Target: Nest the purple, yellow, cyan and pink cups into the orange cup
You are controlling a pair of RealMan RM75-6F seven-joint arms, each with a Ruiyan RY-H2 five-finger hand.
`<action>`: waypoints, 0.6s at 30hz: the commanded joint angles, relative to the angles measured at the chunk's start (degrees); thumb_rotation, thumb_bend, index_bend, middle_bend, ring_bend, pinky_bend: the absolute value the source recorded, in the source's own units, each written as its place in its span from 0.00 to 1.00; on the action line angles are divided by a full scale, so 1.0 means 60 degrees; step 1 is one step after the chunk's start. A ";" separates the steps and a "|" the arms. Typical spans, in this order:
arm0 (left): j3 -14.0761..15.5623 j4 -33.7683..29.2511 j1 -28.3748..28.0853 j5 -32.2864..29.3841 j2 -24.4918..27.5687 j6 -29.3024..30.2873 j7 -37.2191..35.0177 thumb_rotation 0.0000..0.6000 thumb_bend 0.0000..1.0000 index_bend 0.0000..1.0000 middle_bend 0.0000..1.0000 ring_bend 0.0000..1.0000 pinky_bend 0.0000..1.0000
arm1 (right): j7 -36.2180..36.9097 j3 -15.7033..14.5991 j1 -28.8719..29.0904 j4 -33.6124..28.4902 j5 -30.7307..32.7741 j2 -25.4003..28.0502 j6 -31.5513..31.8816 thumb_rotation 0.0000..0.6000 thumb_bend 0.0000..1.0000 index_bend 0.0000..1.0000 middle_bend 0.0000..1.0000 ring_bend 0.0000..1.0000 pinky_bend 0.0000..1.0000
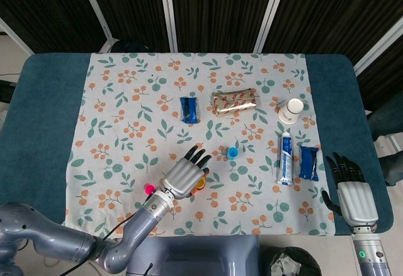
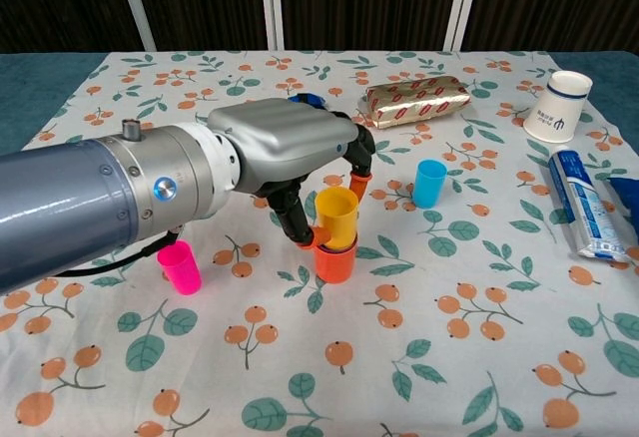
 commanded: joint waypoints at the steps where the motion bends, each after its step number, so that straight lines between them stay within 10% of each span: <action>1: 0.0121 -0.0058 -0.0095 -0.0333 0.0106 0.0054 0.0421 1.00 0.20 0.20 0.06 0.00 0.03 | 0.0007 -0.0002 -0.0002 -0.0004 0.0011 0.0015 -0.0045 1.00 0.45 0.02 0.00 0.02 0.11; 18: 0.0610 -0.0933 0.0776 0.1291 0.1486 0.1927 0.0172 1.00 0.19 0.09 0.06 0.00 0.03 | 0.1126 0.0268 0.0758 -0.0057 -0.0153 0.0113 -0.1203 1.00 0.45 0.05 0.00 0.02 0.12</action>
